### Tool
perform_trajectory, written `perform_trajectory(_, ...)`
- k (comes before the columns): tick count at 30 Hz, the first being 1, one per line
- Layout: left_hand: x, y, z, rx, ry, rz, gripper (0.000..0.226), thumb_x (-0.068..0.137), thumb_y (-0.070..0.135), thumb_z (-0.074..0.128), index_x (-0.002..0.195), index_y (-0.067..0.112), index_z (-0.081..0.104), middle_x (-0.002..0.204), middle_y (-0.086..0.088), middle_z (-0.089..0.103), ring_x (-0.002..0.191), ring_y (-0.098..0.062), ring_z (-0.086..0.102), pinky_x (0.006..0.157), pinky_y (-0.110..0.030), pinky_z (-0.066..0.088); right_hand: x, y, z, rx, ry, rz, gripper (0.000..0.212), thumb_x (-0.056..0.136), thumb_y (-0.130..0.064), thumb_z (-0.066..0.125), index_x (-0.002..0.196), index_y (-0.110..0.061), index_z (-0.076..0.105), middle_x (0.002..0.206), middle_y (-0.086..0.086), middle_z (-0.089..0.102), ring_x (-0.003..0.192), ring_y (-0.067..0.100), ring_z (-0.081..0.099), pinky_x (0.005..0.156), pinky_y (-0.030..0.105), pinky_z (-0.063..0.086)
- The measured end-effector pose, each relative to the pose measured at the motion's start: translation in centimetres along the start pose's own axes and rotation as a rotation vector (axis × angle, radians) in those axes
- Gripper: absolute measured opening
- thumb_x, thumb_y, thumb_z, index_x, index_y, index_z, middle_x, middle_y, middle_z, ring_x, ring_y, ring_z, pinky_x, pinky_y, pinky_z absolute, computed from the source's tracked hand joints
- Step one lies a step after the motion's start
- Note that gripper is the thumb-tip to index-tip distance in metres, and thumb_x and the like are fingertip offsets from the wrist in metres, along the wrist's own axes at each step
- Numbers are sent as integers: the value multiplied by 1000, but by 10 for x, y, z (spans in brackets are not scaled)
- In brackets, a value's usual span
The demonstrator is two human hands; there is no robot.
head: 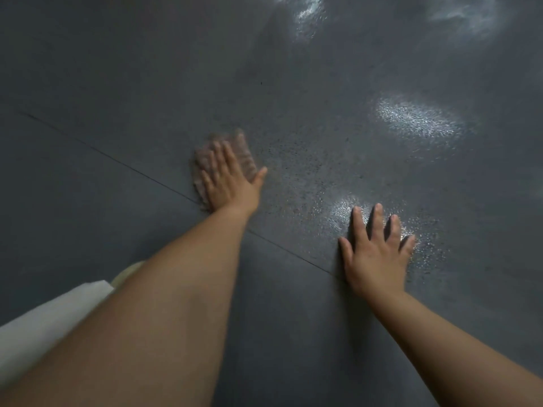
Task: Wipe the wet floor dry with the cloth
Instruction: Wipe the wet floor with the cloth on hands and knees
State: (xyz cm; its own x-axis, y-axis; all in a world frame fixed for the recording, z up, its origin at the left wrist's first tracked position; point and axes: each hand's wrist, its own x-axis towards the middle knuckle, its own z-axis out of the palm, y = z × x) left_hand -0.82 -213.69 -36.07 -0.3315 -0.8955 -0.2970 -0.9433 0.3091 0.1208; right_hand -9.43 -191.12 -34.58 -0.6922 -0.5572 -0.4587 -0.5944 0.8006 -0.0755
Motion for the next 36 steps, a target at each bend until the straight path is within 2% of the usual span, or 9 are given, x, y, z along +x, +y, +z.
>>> perform_trajectory(4,31,-12,-12,-17,-23,-234,84,91,66,30,152,20,-6,157,-10,-18,144,-27,-18,113,-51,-9,3,1,4,28,27,-8,61,97,-53,24,151,-33,3,160,4,-6,145,33,-5,113,56,-5)
perform_trajectory(7,24,16,-6,-26,1,-219,65,99,50,26,152,25,-1,158,-7,-14,145,-28,-14,114,-53,-7,4,3,13,64,101,-6,64,90,-55,24,148,-28,28,156,10,22,141,40,19,110,62,10)
perform_trajectory(13,-64,103,28,172,-179,559,60,101,44,20,150,28,-11,157,-4,-22,144,-25,-20,110,-56,-15,5,3,19,66,215,2,68,85,-51,33,139,-11,46,145,12,43,131,38,38,103,63,25)
perform_trajectory(18,-20,94,13,364,-200,844,58,100,50,18,149,37,-8,156,0,-23,144,-21,-21,110,-56,-15,6,7,26,26,262,8,73,86,-52,32,140,-5,42,147,10,42,133,31,24,103,60,20)
perform_trajectory(20,16,89,1,337,-191,750,57,100,48,18,150,35,-6,157,0,-21,144,-20,-19,111,-56,-13,7,8,27,18,273,0,72,86,-53,32,140,-5,42,147,10,41,133,31,23,104,59,20)
perform_trajectory(25,71,73,-17,157,-134,218,57,100,49,17,149,36,-9,157,-2,-20,144,-25,-20,110,-61,-9,8,10,29,-14,283,-3,73,87,-55,30,142,-8,40,149,7,38,135,29,22,110,52,15)
perform_trajectory(28,55,85,-9,136,-109,132,57,100,47,20,149,37,-7,158,-2,-17,144,-30,-18,109,-62,-9,7,10,24,49,288,-14,71,87,-53,28,143,-10,38,150,6,36,138,30,25,112,49,9)
perform_trajectory(32,-13,121,17,234,-170,492,59,101,45,19,150,32,-10,157,-7,-20,143,-32,-19,108,-65,-10,6,19,15,360,383,15,60,91,-36,27,142,-8,41,151,11,33,138,29,34,112,49,19)
perform_trajectory(36,-121,143,43,299,-321,979,56,99,47,24,150,39,0,157,-6,-21,143,-30,-22,104,-62,-19,2,49,10,468,531,287,57,91,-29,28,140,-3,41,152,16,30,138,35,32,112,50,19)
